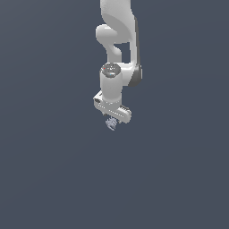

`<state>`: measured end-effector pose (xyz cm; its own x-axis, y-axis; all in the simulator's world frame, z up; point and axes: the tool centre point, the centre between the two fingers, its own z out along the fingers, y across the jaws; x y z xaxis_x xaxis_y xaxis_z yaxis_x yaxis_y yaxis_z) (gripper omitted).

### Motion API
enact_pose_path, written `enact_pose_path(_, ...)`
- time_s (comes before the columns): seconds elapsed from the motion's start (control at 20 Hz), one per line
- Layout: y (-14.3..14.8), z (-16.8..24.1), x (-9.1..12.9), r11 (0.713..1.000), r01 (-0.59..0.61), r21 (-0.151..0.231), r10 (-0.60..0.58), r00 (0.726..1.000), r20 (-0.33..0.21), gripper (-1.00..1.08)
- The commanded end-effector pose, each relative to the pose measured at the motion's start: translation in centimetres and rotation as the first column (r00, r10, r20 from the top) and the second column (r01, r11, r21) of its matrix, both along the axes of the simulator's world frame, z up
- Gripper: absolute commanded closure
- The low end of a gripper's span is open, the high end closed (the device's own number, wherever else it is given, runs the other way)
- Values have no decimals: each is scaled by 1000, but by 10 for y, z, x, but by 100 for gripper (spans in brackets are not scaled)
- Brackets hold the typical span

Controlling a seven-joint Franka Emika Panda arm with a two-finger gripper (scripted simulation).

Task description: Pick up the object and move it to a goal position.

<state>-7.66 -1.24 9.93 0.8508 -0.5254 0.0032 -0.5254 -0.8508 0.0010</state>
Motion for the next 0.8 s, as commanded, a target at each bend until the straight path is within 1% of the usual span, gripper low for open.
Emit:
enact_pose_path(0.0,0,-4,-6,999,41,1,-41,999,-1,-92)
enact_pose_path(0.3,0,-8,-14,996,89,2,-89,996,-2,-92)
enact_pose_path(0.55,0,-9,-14,996,87,2,-87,996,-2,-92)
enact_pose_path(0.75,0,-19,-15,996,88,2,-88,996,-2,-92)
